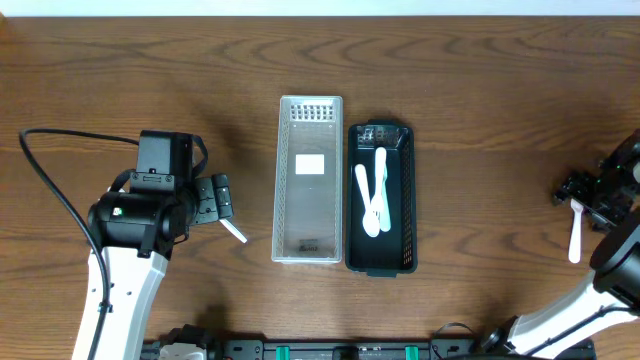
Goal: Pack container
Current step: 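Grasp the last white fork with the right gripper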
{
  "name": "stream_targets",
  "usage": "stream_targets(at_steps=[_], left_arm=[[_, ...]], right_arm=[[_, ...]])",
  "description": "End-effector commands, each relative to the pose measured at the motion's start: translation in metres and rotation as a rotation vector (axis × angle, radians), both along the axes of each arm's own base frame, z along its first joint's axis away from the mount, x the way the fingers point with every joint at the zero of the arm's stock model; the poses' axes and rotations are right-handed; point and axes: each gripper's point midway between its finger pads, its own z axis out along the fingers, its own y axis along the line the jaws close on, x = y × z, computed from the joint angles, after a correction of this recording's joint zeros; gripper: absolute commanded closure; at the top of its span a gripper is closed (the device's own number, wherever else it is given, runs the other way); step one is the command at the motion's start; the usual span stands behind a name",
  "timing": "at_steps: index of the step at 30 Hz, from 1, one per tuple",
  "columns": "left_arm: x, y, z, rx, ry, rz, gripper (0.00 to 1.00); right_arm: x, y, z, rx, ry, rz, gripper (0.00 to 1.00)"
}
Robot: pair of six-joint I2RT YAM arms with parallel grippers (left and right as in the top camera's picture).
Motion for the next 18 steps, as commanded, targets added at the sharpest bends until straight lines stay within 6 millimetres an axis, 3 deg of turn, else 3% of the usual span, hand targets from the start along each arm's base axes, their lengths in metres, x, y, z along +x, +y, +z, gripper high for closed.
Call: stream_targets(at_steps=[1,9,13,15,18], left_arm=[[0.0025,0.0019,0.0027,0.004,-0.012,0.019,0.04],[0.0031,0.0018,0.0029,0.004,-0.015,0.019,0.04],[0.0031,0.0018,0.0029,0.004,-0.015,0.019,0.04],[0.0031,0.0018,0.0029,0.004,-0.015,0.019,0.04],[0.0031,0.0018,0.0029,0.004,-0.015,0.019,0.04]], right_arm=[[-0.0044,0.0019,-0.0112,0.023,0.024,0.010,0.12],[-0.0024,0.0003,-0.0142,0.019,0.019,0.010,0.14],[-0.0025,0.0005,-0.0142,0.020,0.019,0.010,0.30],[-0.0028,0.0008,-0.0142,0.021,0.020,0.009,0.44],[-0.0030,0.0009,-0.0141,0.022,0.021,0.009,0.53]])
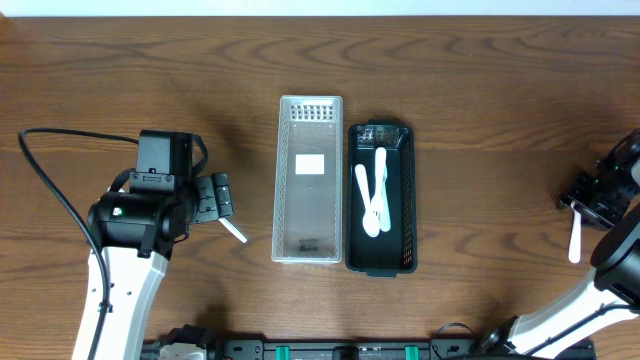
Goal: Pack container
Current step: 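Grasp the last white fork with the right gripper, then place the fork into the black basket and withdraw right gripper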
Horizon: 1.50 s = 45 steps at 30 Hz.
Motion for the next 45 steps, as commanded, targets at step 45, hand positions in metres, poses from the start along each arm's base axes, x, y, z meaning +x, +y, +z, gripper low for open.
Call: stream_targets(at_steps=[45], left_arm=[[0.001,0.002,0.002,0.005,-0.007,0.020,0.04]], right_arm=[[0.098,0.258,0.190,0.067,-0.616,0.518,0.86]])
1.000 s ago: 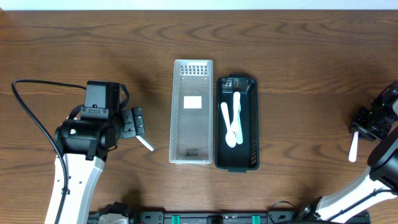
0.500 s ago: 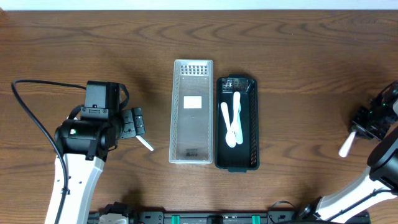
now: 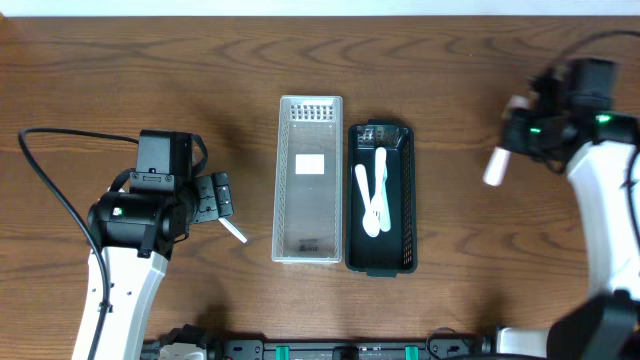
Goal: Pack container
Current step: 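Place the fork into the black basket and withdraw right gripper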
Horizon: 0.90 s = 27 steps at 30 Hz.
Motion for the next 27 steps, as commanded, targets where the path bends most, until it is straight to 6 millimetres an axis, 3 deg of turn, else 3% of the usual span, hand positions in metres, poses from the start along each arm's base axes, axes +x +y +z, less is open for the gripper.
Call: stream_targets(at_steps=[1,4,8,12,16,19,22,27], left_arm=[[0.001,0.002,0.002,0.005,-0.005,0.019,0.04],[0.001,0.002,0.002,0.005,-0.005,0.019,0.04],[0.001,0.002,0.002,0.005,-0.005,0.019,0.04],[0.001,0.002,0.002,0.005,-0.005,0.019,0.04],[0.000,0.002,0.002,0.005,-0.001,0.019,0.04],[-0.001,0.002,0.001,0.005,0.002,0.019,0.04],[-0.001,0.002,0.001,0.005,0.002,0.019,0.04],[0.000,0.002,0.003,0.004,-0.009,0.019,0.04]], right_arm=[[-0.002,0.062,0.011,0.056,-0.019,0.065,0.85],[-0.008,0.108,0.003,0.040,-0.005,0.139,0.85],[-0.016,0.143,-0.023,-0.011,0.061,0.185,0.86],[-0.027,0.170,-0.062,-0.031,0.168,0.230,0.87],[-0.035,0.183,-0.092,-0.062,0.247,0.268,0.85],[-0.038,0.187,-0.102,-0.071,0.268,0.279,0.80],[-0.033,0.189,-0.099,-0.067,0.247,0.279,0.65],[-0.019,0.188,-0.081,-0.072,0.157,0.321,0.60]])
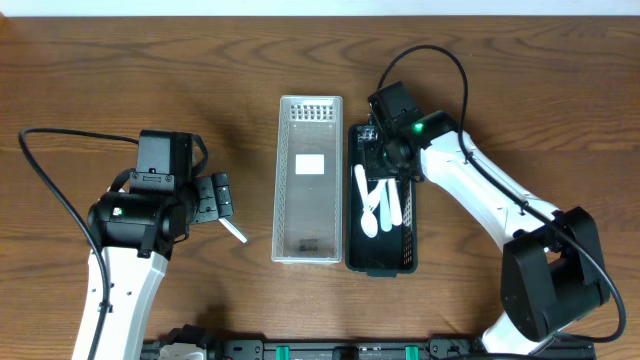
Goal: Pack container
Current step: 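Place the fork into the black basket and withdraw right gripper, then lower the left gripper onto a white spoon and close it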
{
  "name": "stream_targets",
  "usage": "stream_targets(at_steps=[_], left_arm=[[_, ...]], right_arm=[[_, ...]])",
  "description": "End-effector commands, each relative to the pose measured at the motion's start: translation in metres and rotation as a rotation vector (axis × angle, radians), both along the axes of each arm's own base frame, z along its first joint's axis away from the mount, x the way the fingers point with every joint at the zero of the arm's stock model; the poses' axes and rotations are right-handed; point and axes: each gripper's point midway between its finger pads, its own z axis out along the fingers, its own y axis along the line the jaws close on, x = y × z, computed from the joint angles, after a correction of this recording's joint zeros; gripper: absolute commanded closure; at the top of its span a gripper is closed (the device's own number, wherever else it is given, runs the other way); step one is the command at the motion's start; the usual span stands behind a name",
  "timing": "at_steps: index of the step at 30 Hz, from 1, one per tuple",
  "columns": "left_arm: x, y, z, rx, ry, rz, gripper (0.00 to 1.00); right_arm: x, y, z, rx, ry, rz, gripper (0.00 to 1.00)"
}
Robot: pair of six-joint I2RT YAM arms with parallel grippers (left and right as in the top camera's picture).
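Observation:
A black container lies at the table's middle with two white spoons inside it. My right gripper hangs over its far half, shut on a third white spoon that points down into the container. Next to it on the left is a clear perforated tray with a white label. At the left, away from both, my left gripper is shut on a white utensil whose end sticks out toward the tray.
The right arm stretches from the lower right across the table to the container. A black cable loops around the left arm. A black rail runs along the table's front edge.
My right gripper has moved with its white spoon from the far right of the table to over the black container; the spoon now reaches into it. The left arm has not moved.
My right gripper was at the table's right edge with a white spoon below it, and stayed there at the second moment. Then it held the spoon in the air to the container's right. Now the spoon is over the container. The left gripper kept still with its utensil.

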Motion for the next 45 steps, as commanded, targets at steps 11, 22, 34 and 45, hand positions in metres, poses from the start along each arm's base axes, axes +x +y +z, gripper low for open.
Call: stream_targets(at_steps=[11,22,34,45], left_arm=[[0.014,0.007,0.020,-0.061,-0.054,0.173,0.04],[0.037,0.022,-0.083,-0.126,0.280,0.457,0.03],[0.046,0.001,-0.167,-0.221,0.427,0.354,0.04],[0.030,-0.008,-0.195,-0.265,0.457,0.332,0.04]], right_arm=[[0.038,-0.113,0.133,-0.073,-0.375,-0.191,0.42],[0.003,-0.219,0.105,-0.180,-0.159,-0.343,0.39],[0.006,-0.224,0.092,-0.175,-0.124,-0.355,0.39],[0.006,-0.224,0.092,-0.175,-0.123,-0.355,0.38]])
